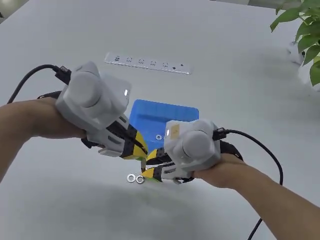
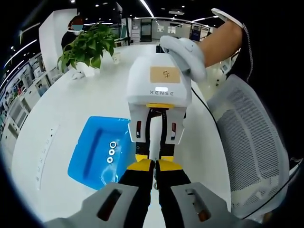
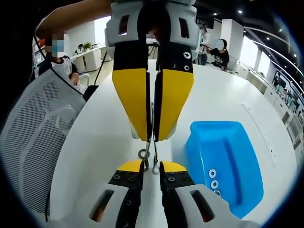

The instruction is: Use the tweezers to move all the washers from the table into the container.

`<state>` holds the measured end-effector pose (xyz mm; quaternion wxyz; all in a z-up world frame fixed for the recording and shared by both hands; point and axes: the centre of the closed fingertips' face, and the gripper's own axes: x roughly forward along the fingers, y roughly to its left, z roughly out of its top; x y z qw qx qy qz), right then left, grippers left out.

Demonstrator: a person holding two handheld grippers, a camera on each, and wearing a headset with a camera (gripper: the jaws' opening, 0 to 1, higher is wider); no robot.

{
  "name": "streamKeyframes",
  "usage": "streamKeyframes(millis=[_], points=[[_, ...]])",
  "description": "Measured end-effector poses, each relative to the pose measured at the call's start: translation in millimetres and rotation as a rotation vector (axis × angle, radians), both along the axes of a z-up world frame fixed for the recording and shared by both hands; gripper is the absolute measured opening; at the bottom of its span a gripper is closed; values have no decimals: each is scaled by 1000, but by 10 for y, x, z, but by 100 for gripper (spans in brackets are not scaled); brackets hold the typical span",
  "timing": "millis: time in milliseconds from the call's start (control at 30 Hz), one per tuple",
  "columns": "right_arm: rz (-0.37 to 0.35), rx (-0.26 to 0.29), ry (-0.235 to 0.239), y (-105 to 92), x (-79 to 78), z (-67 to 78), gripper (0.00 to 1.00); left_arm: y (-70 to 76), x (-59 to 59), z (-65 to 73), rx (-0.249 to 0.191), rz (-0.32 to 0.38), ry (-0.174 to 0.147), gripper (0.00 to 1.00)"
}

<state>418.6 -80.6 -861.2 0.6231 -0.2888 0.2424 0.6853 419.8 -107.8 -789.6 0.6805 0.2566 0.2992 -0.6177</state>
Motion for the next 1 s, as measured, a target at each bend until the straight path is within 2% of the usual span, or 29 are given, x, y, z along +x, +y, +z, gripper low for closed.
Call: streamKeyframes(millis=[533, 1000], points=[[2, 4, -18, 0, 19, -9, 12, -38, 5, 21, -16, -11, -13, 6], [5, 9, -13, 23, 12, -33, 12, -14, -8, 0, -21, -3, -5, 6]])
